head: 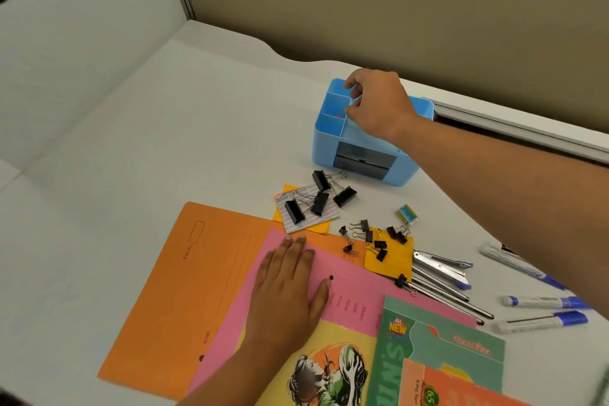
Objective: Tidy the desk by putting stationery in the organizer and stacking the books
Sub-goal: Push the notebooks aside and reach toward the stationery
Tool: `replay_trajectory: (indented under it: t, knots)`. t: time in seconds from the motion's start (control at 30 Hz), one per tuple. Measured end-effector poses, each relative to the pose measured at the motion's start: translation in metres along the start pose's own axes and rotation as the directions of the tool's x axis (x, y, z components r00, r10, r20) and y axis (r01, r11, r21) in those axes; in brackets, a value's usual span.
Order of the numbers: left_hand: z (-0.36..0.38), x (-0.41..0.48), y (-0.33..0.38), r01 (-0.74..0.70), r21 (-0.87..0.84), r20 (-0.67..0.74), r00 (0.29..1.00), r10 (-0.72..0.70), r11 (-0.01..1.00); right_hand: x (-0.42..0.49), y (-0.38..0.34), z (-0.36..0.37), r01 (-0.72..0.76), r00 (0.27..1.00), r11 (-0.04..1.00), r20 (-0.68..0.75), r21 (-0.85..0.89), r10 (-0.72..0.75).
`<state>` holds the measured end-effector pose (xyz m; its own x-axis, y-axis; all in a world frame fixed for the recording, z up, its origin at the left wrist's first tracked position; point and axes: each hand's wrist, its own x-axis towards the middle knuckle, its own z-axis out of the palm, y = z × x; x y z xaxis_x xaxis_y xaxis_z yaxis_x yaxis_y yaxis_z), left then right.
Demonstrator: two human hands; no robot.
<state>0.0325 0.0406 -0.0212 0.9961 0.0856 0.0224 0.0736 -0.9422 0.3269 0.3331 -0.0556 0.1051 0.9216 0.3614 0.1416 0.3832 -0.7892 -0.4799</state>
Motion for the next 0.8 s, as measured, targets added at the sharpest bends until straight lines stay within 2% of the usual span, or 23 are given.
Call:
replay_trajectory:
  t: [0.3,0.4,0.47,0.57,0.67,0.73,0.8]
  knots:
    - [0.003,0.001,-0.001,0.011,-0.002,-0.017,1.000,-0.011,1.000,-0.061,0.033,-0.030,-0.104,0.975,0.965,-0.169,0.242,0.147]
    - [0.002,0.002,-0.001,0.014,0.002,-0.015,1.000,-0.014,1.000,-0.099,0.050,-0.035,-0.147,0.945,0.944,-0.241,0.295,0.223]
    - [0.003,0.002,-0.001,0.013,0.006,-0.013,1.000,-0.013,1.000,-0.123,0.062,-0.031,-0.181,0.937,0.937,-0.236,0.300,0.256]
    - [0.003,0.001,-0.001,0.019,0.006,-0.013,1.000,-0.018,1.000,-0.153,0.083,-0.018,-0.258,0.946,0.942,-0.141,0.214,0.291]
    - [0.002,0.001,0.000,0.022,0.007,-0.016,1.000,-0.022,1.000,-0.170,0.098,-0.007,-0.293,0.955,0.954,0.055,0.065,0.290]
    - [0.002,0.001,0.000,0.021,0.006,-0.018,1.000,-0.021,1.000,-0.177,0.102,-0.004,-0.198,0.947,0.975,0.235,-0.102,0.217]
    - [0.002,0.000,0.001,0.020,0.004,-0.018,1.000,-0.020,1.000,-0.179,0.103,-0.003,-0.106,0.933,0.975,0.319,-0.198,0.166]
